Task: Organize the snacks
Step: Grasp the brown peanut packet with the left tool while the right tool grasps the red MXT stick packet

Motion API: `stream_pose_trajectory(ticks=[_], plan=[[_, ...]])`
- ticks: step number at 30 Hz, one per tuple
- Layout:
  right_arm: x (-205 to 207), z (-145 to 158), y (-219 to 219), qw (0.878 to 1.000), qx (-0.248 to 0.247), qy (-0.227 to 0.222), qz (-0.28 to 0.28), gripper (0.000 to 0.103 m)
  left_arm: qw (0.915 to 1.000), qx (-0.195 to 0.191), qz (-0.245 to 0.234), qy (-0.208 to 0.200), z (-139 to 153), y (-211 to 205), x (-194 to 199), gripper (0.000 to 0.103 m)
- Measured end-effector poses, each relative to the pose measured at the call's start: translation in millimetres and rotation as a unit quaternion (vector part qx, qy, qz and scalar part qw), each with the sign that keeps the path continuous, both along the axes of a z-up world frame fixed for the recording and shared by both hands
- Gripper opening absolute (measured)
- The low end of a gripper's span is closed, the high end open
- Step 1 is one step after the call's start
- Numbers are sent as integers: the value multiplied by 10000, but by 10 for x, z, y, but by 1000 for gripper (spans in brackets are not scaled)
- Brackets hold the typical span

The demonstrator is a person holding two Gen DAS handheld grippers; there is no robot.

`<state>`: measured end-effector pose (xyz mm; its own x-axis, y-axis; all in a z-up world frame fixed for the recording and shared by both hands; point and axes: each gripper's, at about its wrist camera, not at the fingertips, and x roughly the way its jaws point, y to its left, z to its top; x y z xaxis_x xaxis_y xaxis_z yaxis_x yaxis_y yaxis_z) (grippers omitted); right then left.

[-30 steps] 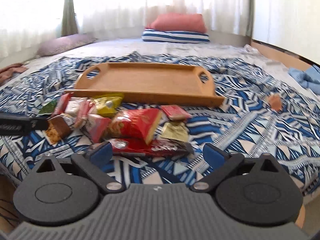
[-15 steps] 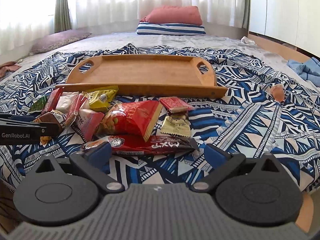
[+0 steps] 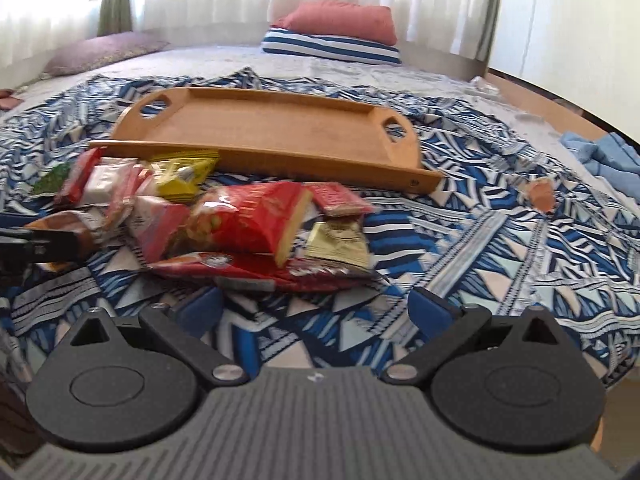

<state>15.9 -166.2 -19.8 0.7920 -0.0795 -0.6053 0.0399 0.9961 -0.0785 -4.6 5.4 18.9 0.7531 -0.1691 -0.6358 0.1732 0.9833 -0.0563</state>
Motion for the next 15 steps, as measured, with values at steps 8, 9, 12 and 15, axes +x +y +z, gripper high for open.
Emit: stream_pose_trajectory(ticks=[8,9,12,15], plan=[[49,72,-405,9941,114,139,-1072,103,9998,-24,214,30,-32,56,-25,48],[21,92,-413,9947,248,115,-994,103,9997,-20,235,74,-52,54,-19,48],[-21,120,-368,9962,596,207,-600,103,9996,7,270,64,-80,41,-23,53],[-26,130,-267,9935,1070,350,-143,103,9996,104,250,-85,-71,31,-43,65]])
